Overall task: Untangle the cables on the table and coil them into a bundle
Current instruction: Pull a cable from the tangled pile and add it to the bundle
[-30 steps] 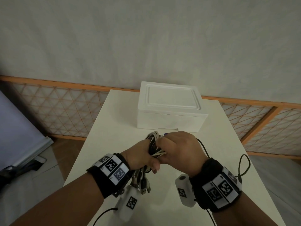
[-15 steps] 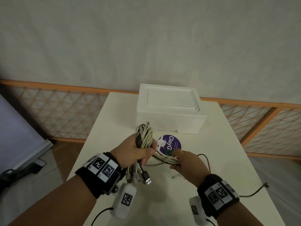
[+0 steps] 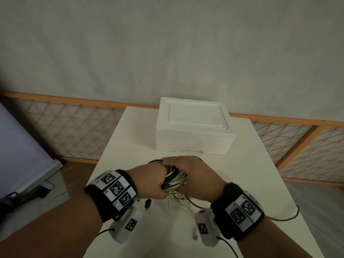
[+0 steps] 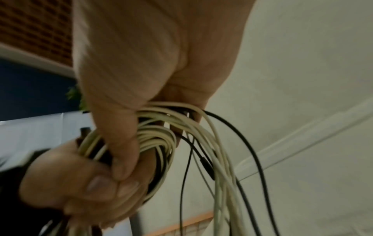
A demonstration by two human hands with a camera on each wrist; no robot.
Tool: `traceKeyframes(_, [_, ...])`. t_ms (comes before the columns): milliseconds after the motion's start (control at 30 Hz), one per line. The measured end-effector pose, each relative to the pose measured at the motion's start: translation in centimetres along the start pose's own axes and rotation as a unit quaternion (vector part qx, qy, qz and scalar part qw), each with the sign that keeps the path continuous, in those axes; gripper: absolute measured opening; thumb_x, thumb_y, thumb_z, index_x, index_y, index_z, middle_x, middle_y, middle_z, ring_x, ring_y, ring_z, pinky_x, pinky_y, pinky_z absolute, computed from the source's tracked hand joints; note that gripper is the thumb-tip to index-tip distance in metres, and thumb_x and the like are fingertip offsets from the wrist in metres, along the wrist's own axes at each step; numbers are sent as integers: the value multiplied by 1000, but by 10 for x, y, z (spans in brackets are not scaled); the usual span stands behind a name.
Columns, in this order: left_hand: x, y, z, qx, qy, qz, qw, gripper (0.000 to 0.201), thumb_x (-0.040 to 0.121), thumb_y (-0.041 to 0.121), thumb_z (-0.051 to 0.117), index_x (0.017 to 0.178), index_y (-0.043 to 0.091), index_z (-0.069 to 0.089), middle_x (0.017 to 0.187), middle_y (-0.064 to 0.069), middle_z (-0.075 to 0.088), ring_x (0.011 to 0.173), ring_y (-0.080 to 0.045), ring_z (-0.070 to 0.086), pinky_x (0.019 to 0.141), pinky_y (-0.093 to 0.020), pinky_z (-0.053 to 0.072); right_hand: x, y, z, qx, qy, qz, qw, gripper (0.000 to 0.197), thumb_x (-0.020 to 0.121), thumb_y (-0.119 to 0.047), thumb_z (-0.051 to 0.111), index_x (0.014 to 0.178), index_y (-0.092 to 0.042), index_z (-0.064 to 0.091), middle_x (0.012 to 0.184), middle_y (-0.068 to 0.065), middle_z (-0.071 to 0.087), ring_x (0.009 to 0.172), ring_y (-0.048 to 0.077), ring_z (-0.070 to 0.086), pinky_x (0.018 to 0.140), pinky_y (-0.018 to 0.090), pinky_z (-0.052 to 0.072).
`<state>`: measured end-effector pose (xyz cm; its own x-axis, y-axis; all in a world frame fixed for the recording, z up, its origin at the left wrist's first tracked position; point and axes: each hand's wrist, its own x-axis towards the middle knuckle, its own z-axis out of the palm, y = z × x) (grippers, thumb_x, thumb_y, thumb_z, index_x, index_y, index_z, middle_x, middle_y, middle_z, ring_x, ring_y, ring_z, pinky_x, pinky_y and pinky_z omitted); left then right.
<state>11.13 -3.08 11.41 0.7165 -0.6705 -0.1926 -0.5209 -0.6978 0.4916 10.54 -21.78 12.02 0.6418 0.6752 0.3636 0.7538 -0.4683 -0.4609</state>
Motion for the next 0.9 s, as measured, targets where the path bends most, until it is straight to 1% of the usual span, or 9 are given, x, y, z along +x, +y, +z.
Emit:
traceKeyframes(133, [-2,-7,-1,15,34,-52,998,12,76,23,59,84,19,52,82,5,54,77,-13,55,70,-30,49,-2,3,19,-150,28,44,987,54,67,-22,67,120,-14,58,88,-1,72,71,19,67,71,34,48])
traceKeyframes(267, [0,-12,0,130,33,-63,989,9,75,24,53,79,22,46,81,3,53,77,-16,53,70,-30,48,-3,-2,35,-261,12,109,959,47,42,-18,83,87,-15,69,45,-5,55,38,14,50,51,21,43])
traceKeyframes(333, [2,-17,3,170,39,-68,982,6,75,25,53,79,22,49,74,5,52,70,-16,53,68,-32,48,-1,-15,36,-270,-35,148,951,45,44,-35,88,75,-15,63,46,-3,55,39,17,51,50,21,35])
traceKeyframes(433, [5,-17,1,223,56,-75,970,7,73,23,59,73,21,52,62,8,40,58,-16,45,58,-27,40,6,-20,41,-229,-84,196,950,57,76,-67,58,90,-12,58,77,3,67,72,26,62,80,35,39])
traceKeyframes(500, [5,-20,2,225,71,-72,969,13,70,24,63,67,20,51,56,9,35,53,-16,42,56,-24,36,8,-21,43,-230,-64,191,952,54,83,-65,52,81,-12,60,68,4,67,68,26,63,91,45,44])
traceKeyframes(600, [7,-19,6,192,76,-97,974,18,70,35,53,62,19,50,56,4,47,53,-17,48,55,-22,35,14,-22,48,-311,-111,147,932,35,69,-40,78,55,-22,51,41,-5,45,34,20,39,62,37,52])
traceKeyframes(700, [9,-14,13,151,18,-159,976,31,86,23,51,57,15,44,58,5,49,48,-5,44,47,-13,33,14,-19,53,-389,-169,67,903,29,62,-27,76,52,-25,49,45,-5,16,36,18,11,51,26,32])
traceKeyframes(800, [14,-11,15,121,-6,-181,976,38,89,17,52,53,20,38,55,10,41,38,-1,44,41,-5,34,12,-24,50,-360,-192,107,907,36,52,-31,83,46,-23,48,38,-5,28,31,17,21,46,23,16])
traceKeyframes(900, [18,-18,19,134,18,-184,974,37,85,23,55,56,23,33,57,10,37,47,0,32,44,-10,27,7,-18,57,-297,-187,163,922,39,49,-33,89,52,-21,52,40,-6,43,30,15,40,40,19,17])
